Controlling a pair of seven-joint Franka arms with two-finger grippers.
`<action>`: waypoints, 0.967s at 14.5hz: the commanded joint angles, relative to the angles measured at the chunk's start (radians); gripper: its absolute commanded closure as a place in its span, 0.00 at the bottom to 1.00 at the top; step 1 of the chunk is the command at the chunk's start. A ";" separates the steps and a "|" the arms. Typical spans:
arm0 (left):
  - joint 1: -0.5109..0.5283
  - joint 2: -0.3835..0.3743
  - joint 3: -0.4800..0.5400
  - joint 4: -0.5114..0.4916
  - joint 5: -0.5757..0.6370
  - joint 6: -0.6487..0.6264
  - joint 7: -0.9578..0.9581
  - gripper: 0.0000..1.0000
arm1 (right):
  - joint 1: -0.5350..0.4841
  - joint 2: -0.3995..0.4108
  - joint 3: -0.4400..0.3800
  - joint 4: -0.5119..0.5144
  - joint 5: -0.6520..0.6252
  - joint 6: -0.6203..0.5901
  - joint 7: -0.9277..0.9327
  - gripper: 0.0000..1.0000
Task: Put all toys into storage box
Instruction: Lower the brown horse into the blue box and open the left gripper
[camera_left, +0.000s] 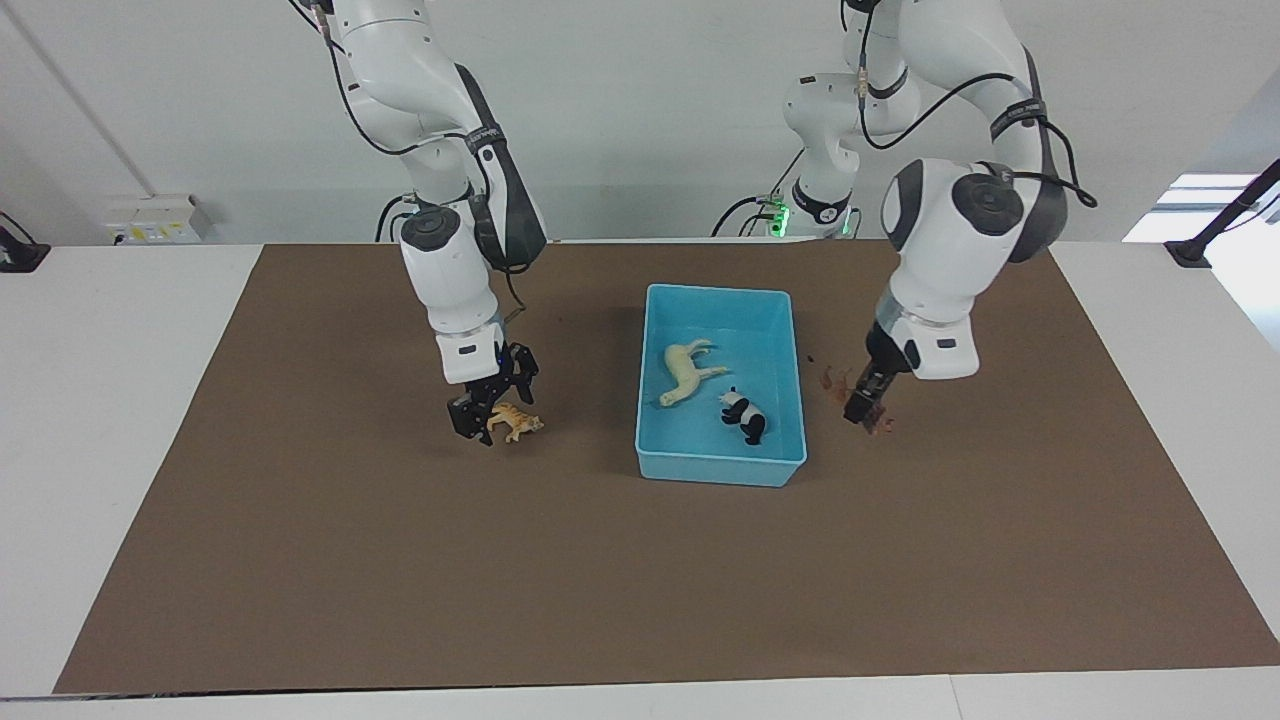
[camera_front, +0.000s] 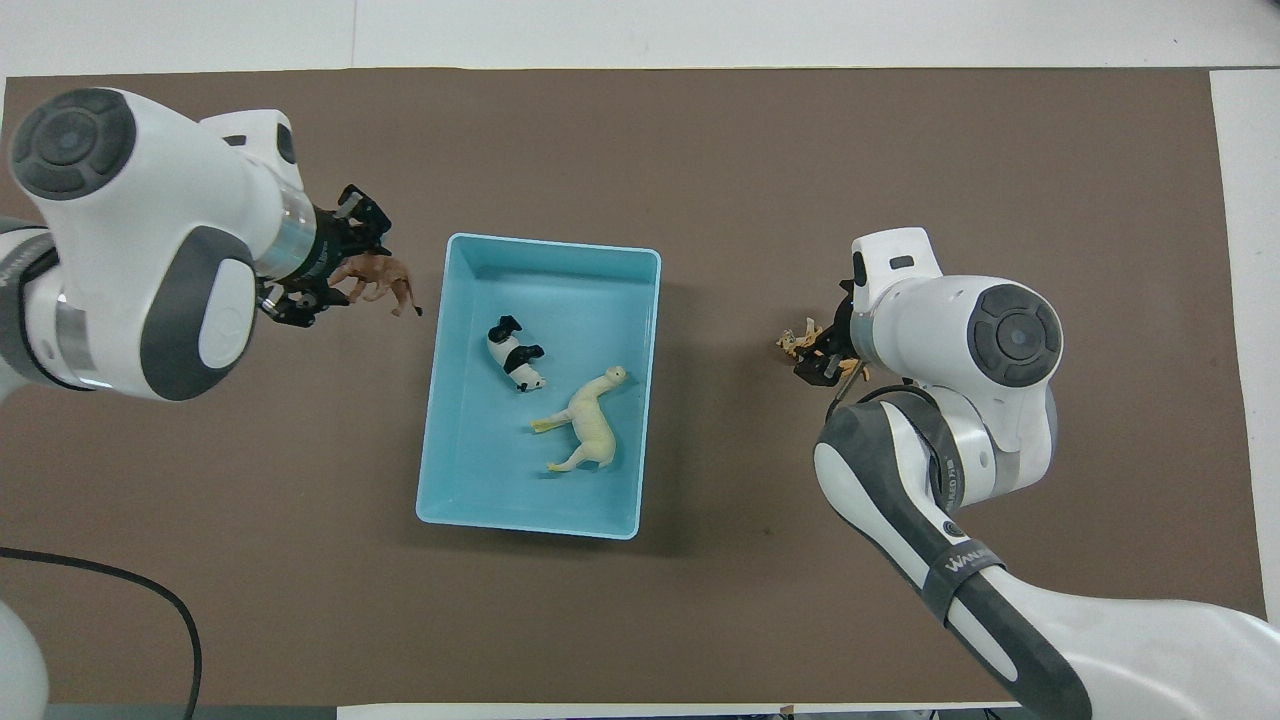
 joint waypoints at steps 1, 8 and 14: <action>-0.076 -0.068 0.022 -0.154 -0.017 0.149 -0.058 0.58 | -0.003 0.013 0.003 -0.015 -0.015 0.033 -0.001 0.00; -0.093 -0.099 0.027 -0.152 -0.015 0.107 -0.064 0.00 | -0.002 0.006 0.003 -0.045 -0.015 0.043 0.013 0.06; 0.067 -0.145 0.062 0.018 -0.005 -0.224 0.286 0.00 | 0.000 0.006 0.003 -0.047 -0.015 0.042 0.032 0.73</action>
